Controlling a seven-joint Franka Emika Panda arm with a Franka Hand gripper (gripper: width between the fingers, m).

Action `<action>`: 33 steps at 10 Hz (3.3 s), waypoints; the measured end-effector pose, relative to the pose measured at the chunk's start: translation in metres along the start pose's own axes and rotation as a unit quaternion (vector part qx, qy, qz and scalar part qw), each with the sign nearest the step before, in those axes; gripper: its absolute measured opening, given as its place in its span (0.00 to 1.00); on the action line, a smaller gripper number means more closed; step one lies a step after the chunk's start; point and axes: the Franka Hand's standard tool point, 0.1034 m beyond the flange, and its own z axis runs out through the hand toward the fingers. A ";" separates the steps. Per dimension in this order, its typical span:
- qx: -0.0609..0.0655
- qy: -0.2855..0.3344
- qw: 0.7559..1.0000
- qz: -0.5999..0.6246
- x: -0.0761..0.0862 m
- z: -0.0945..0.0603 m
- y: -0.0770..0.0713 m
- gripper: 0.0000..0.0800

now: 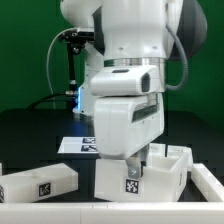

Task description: Assemble cabinet

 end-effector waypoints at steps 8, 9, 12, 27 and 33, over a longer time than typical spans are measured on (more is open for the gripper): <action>-0.022 0.001 0.977 -0.212 0.023 -0.002 0.003 0.12; -0.027 0.003 0.977 -0.211 0.028 -0.002 0.002 0.12; -0.036 0.015 0.975 -0.217 0.056 0.003 -0.004 0.12; -0.018 0.014 0.980 -0.200 0.068 0.016 0.000 0.45; -0.042 0.028 0.996 -0.072 0.077 -0.022 -0.047 0.99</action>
Offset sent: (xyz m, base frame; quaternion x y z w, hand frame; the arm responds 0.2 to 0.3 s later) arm 0.0287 0.0634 -0.0005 -0.0499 0.0698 -0.3686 0.9256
